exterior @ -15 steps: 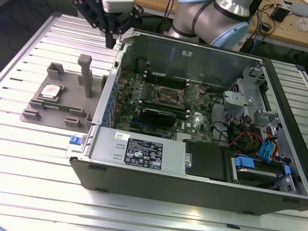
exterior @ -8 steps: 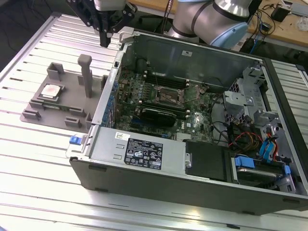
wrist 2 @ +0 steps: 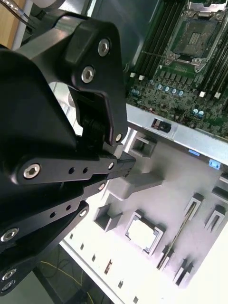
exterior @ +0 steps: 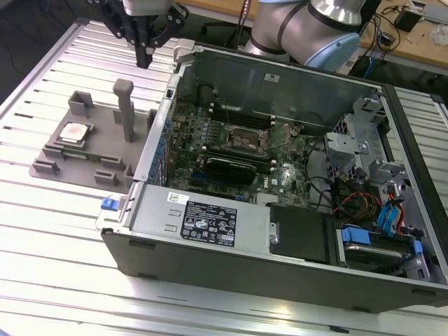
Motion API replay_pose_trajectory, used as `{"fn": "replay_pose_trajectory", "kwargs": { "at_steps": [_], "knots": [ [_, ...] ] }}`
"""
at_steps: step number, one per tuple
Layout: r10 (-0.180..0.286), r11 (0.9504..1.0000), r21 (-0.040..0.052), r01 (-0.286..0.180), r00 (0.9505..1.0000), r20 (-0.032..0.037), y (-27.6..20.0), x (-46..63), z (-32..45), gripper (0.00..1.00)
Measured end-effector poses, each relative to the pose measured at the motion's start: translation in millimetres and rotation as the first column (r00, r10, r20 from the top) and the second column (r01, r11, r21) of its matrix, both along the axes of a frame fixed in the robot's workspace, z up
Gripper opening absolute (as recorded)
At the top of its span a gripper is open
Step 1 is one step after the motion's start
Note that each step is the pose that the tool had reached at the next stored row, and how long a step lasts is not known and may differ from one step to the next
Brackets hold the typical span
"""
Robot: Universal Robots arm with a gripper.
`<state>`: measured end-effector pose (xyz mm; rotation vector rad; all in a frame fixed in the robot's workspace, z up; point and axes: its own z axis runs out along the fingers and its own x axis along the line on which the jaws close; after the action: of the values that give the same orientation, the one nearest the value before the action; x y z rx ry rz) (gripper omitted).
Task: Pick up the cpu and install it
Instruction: 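Reach for the cpu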
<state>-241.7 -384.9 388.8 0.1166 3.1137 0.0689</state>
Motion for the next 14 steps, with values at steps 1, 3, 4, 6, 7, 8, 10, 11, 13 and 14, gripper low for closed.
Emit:
{"fn": "replay_pose_trajectory", "kwargs": {
  "at_steps": [1,3,4,6,7,8,10,11,13,14],
  "knots": [
    [0.0,1.0,-0.0001,0.0,1.0,-0.0001,0.0,-3.0,-1.0,0.11],
    [0.0,1.0,0.0,0.0,1.0,0.0,0.0,-7.5,-2.4,0.11],
    [0.0,1.0,0.0,0.0,1.0,0.0,0.0,-9.3,-3.0,0.11],
    [0.0,1.0,0.0,0.0,1.0,0.0,0.0,-13.9,-4.4,0.11],
    [0.0,1.0,0.0,0.0,1.0,0.0,0.0,-19.0,-6.1,0.11],
    [0.0,1.0,0.0,0.0,1.0,0.0,0.0,-22.5,-7.5,0.11],
    [0.0,1.0,-0.0001,0.0,1.0,0.0,0.0,-28.5,-9.9,0.11],
    [0.0,1.0,0.0,0.0,1.0,0.0,0.0,-30.3,-10.6,0.11],
    [0.0,1.0,0.0,0.0,1.0,0.0,0.0,-35.6,-12.6,0.11],
    [0.0,1.0,0.0,0.0,1.0,0.0,0.0,-39.7,-14.1,0.11]
  ]
}}
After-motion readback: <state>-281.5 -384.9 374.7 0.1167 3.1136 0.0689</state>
